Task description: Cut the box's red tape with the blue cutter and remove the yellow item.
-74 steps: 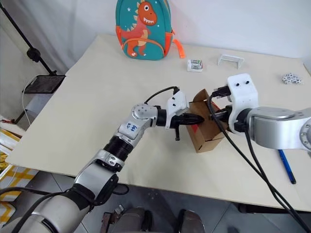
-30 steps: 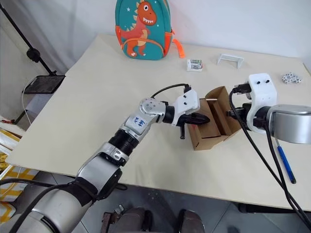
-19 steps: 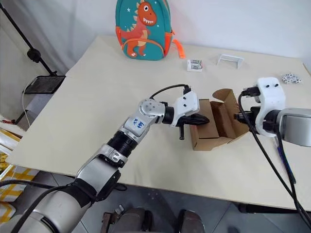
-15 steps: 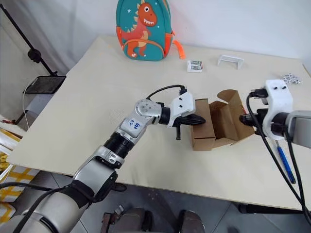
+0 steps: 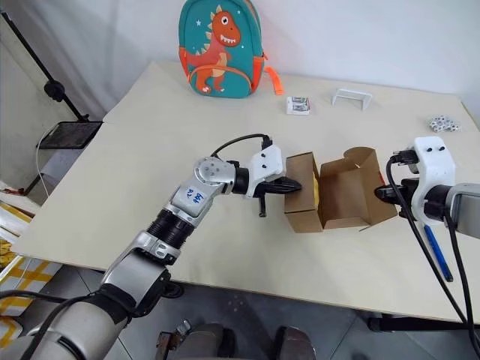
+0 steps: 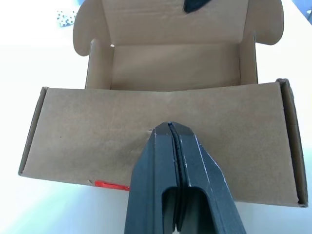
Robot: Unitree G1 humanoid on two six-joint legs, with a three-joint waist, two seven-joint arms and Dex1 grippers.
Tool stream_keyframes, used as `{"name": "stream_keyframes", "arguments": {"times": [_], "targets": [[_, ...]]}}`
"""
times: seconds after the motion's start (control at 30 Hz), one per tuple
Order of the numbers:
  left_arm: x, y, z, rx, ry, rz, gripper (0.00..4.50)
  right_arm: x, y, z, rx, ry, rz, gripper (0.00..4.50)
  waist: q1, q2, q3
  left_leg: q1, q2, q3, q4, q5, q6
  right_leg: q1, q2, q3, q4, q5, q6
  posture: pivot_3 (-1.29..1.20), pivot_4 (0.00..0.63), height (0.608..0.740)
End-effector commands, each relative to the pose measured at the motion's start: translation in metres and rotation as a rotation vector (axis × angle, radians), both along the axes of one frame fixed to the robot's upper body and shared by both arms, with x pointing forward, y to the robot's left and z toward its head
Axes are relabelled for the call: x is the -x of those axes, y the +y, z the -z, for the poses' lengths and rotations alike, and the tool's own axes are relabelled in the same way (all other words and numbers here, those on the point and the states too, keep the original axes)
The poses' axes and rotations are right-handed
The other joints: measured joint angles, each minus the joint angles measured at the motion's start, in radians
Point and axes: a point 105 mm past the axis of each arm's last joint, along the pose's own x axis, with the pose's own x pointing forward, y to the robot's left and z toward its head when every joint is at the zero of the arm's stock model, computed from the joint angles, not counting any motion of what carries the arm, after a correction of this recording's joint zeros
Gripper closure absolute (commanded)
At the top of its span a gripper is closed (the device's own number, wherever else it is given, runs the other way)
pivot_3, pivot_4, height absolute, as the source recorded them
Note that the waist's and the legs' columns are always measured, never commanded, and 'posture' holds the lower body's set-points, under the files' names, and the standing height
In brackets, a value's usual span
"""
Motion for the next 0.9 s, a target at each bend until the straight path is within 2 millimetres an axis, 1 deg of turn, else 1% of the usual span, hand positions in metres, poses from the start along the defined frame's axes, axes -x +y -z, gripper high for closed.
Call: {"name": "stream_keyframes", "arguments": {"times": [0.03,0.23,0.27,0.33,0.4,0.53,0.6,0.73,0.83,0.9], "targets": [[-0.003,0.028,0.067,-0.184,0.19,-0.114,4.5,-0.001,0.008,-0.012,-0.003,-0.059,-0.044,4.45,0.001,0.0,-0.002,0.0,0.0,0.0,0.0,0.0,0.0,0.0,0.0,0.0,0.0,0.0,0.0,0.0,0.15,0.74],[-0.002,0.033,0.07,-0.185,0.209,-0.137,4.5,-0.003,0.023,-0.009,0.002,-0.055,-0.098,4.45,0.003,0.005,-0.002,0.007,-0.002,-0.003,-0.001,0.0,0.001,0.012,-0.002,0.001,-0.006,0.0,0.0,0.0,0.15,0.74],[-0.002,0.034,0.071,-0.188,0.21,-0.14,4.5,-0.003,0.026,-0.01,0.001,-0.055,-0.106,4.45,0.007,0.004,-0.002,0.006,-0.002,-0.003,-0.001,0.0,0.001,0.011,-0.002,0.001,-0.008,0.0,0.0,0.0,0.15,0.74],[-0.002,0.035,0.072,-0.187,0.212,-0.144,4.5,-0.003,0.029,-0.01,0.009,-0.054,-0.116,4.45,0.011,0.005,-0.002,0.0,-0.002,-0.01,0.001,0.0,0.001,0.007,-0.002,-0.001,-0.007,0.0,0.001,0.0,0.15,0.74],[-0.002,0.035,0.072,-0.185,0.215,-0.145,4.5,-0.003,0.03,-0.011,0.019,-0.057,-0.123,4.45,0.011,0.006,-0.003,-0.002,-0.004,-0.009,0.0,0.0,0.001,0.004,-0.003,-0.001,-0.005,0.0,0.001,0.0,0.15,0.74],[-0.001,0.035,0.07,-0.175,0.218,-0.147,4.5,-0.003,0.032,-0.015,0.041,-0.065,-0.127,4.45,0.007,0.006,-0.003,-0.003,-0.006,-0.009,-0.001,0.0,0.001,0.003,-0.004,-0.002,-0.003,0.0,0.001,0.0,0.15,0.74],[-0.001,0.034,0.069,-0.171,0.218,-0.146,4.5,-0.005,0.029,-0.019,0.055,-0.078,-0.104,4.45,0.006,0.006,-0.003,-0.003,-0.007,-0.009,-0.001,0.0,0.002,0.003,-0.004,-0.002,-0.003,0.0,0.001,0.0,0.15,0.74],[-0.002,0.033,0.067,-0.158,0.218,-0.148,4.5,-0.003,0.037,-0.02,0.088,-0.072,-0.132,4.45,0.006,0.006,-0.003,-0.003,-0.007,-0.009,-0.001,0.001,0.003,0.003,-0.005,-0.001,-0.003,0.0,0.001,0.0,0.15,0.74],[-0.001,0.032,0.066,-0.155,0.22,-0.146,4.5,-0.002,0.039,-0.021,0.105,-0.074,-0.14,3.81,0.006,0.006,-0.003,-0.003,-0.007,-0.009,-0.001,0.001,0.003,0.003,-0.005,-0.001,-0.003,0.0,0.001,0.0,0.15,0.74],[-0.001,0.033,0.065,-0.154,0.227,-0.143,4.5,-0.002,0.039,-0.022,0.114,-0.077,-0.139,3.2,0.007,0.006,-0.003,-0.003,-0.007,-0.01,-0.001,0.001,0.003,0.003,-0.005,-0.001,-0.003,0.0,0.001,0.0,0.15,0.74]]}}
